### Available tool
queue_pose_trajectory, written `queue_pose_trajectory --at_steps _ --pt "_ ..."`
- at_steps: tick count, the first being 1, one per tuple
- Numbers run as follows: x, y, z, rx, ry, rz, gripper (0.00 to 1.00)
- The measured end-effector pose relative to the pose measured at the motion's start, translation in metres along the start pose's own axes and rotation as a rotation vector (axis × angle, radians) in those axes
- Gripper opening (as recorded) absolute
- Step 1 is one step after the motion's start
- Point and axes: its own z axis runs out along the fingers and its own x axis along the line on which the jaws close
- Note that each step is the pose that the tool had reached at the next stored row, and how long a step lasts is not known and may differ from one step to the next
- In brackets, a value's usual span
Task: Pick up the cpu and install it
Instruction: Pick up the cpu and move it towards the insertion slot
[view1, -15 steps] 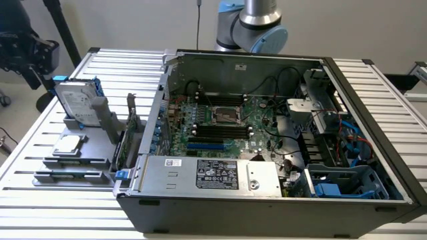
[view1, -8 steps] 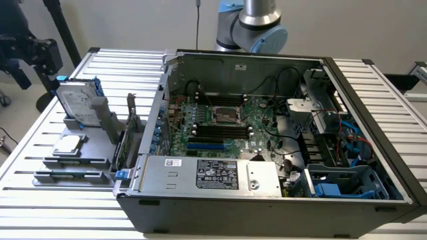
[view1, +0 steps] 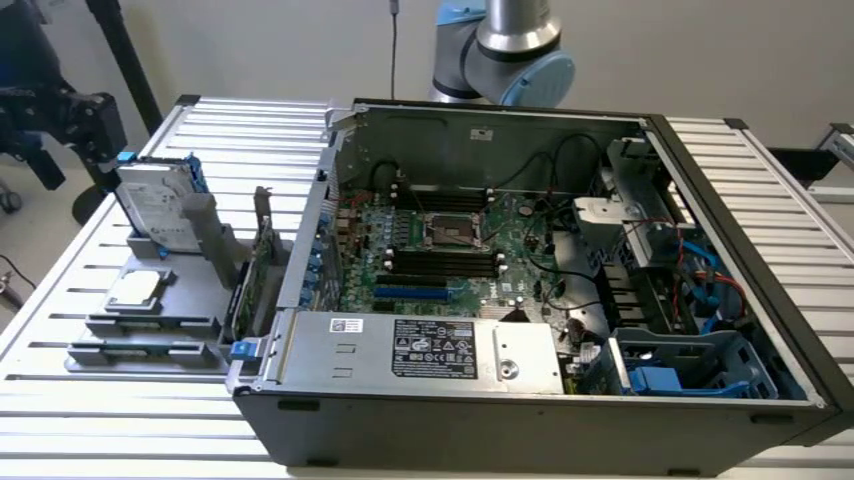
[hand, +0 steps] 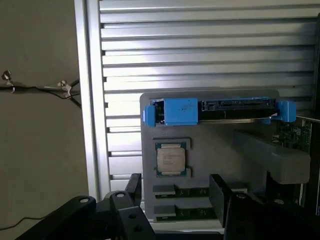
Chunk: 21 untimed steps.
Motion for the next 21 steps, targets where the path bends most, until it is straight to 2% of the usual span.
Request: queue_pose_trajectory --at_steps 15,16,21 --pt "0.000 -0.0031 0.0273 -0.0009 -0.0014 -0.041 0.65" --pt "0.000 -0.0044 0.0292 -0.0007 -0.0013 -0.041 0.65" --pt "0.000 -0.0221 0.0389 -0.0014 -0.0014 -0.042 0.65"
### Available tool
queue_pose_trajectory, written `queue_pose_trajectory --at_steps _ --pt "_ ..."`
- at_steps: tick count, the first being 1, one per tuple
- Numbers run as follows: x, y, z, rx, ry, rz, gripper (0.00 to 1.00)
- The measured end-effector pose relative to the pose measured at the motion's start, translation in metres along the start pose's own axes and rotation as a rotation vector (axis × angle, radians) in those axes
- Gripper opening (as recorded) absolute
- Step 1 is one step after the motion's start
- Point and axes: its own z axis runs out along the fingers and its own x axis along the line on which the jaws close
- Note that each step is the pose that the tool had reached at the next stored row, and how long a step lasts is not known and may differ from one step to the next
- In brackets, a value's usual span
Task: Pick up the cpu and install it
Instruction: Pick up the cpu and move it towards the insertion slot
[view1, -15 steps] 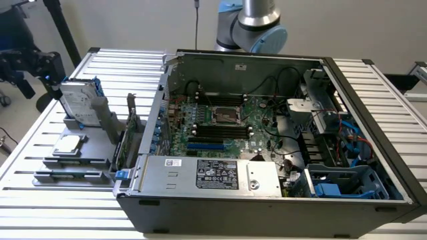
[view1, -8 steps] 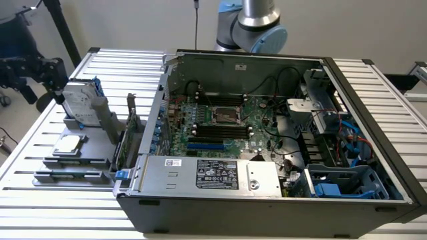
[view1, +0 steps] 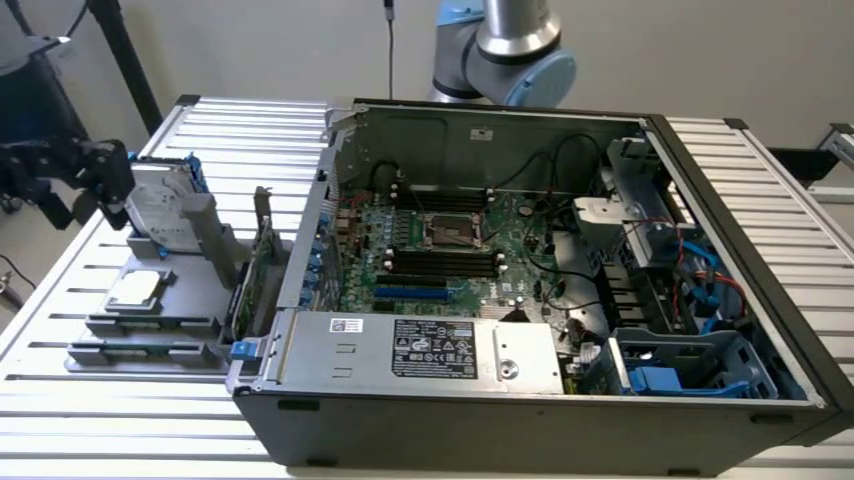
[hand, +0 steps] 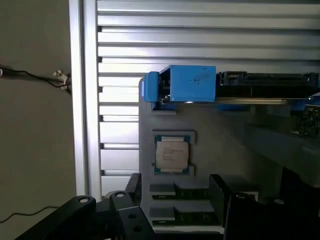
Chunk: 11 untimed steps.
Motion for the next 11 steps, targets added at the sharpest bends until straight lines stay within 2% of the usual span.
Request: queue_pose_trajectory --at_steps 4,11 --pt "0.000 -0.0094 0.0077 -0.0016 0.0000 0.000 0.65" --pt "-0.005 -0.0098 0.0206 -0.0019 -0.0001 0.000 0.65"
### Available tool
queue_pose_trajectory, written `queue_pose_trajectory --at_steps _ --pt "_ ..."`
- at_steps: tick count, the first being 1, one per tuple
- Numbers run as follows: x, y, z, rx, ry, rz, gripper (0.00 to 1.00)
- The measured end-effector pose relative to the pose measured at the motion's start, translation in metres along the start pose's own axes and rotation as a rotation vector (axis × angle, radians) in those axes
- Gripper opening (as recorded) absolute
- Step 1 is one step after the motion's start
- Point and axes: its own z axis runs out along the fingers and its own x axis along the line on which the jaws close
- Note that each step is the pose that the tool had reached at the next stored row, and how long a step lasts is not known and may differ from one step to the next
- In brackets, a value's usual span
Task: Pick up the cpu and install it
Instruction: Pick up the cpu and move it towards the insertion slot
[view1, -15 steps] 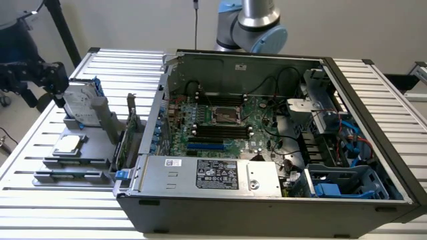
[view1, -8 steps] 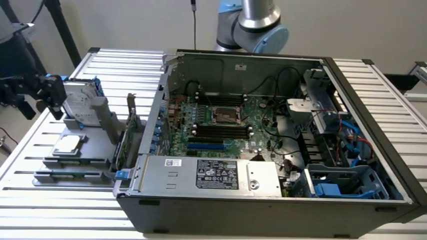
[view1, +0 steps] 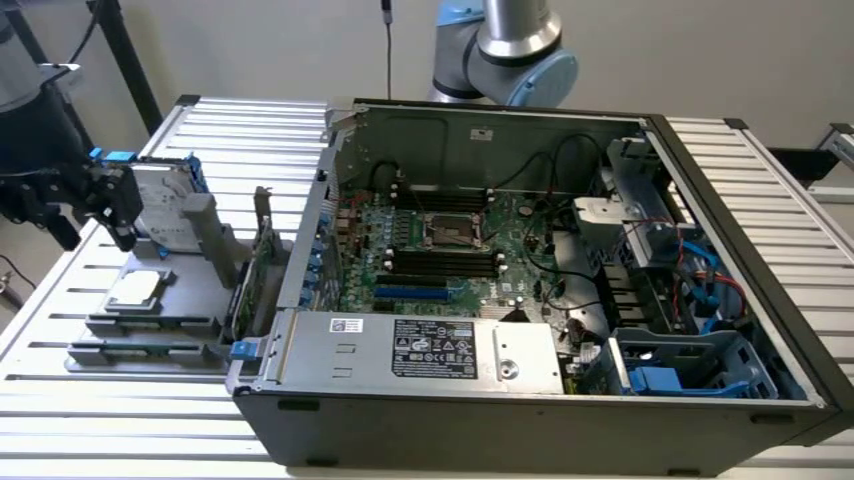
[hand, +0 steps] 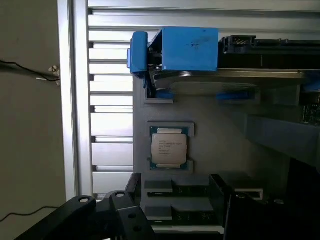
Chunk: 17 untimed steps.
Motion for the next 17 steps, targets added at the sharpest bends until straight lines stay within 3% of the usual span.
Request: queue_pose_trajectory --at_steps 7,17 --pt "-0.001 0.0029 0.0127 0.0000 0.0000 -0.002 0.65" --pt "-0.001 0.0148 0.0264 -0.0032 0.0006 -0.004 0.65"
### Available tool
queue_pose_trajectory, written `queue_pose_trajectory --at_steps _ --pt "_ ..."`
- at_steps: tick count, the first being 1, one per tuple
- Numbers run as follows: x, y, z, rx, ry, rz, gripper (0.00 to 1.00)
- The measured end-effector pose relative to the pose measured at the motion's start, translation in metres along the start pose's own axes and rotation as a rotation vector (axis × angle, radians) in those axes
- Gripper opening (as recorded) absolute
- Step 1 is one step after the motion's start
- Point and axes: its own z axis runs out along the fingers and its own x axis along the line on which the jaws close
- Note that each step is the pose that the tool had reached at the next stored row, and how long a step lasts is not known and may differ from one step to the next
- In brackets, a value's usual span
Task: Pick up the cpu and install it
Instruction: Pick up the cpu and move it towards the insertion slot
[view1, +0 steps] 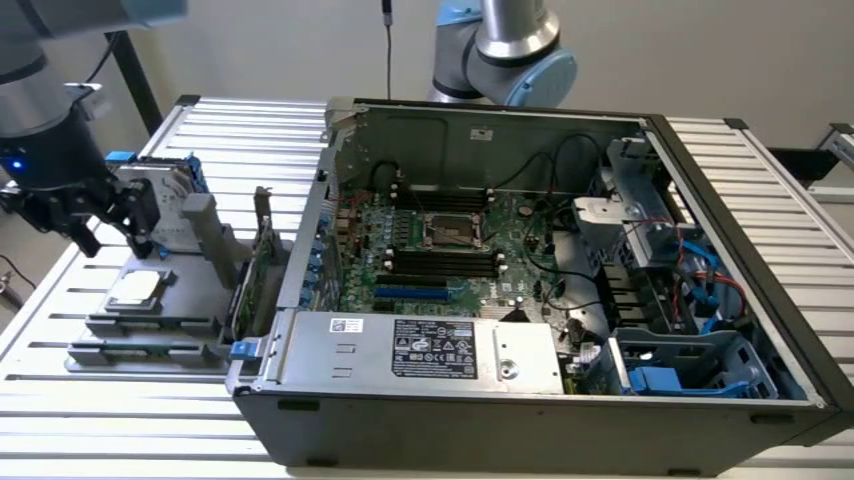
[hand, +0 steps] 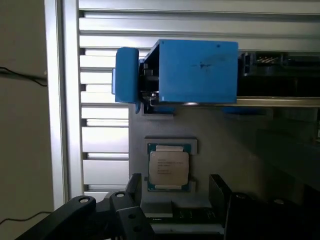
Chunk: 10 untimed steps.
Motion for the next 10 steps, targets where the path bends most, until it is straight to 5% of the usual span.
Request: queue_pose_trajectory --at_steps 10 --pt "0.000 0.0001 0.0120 -0.0036 0.0091 -0.022 0.65"
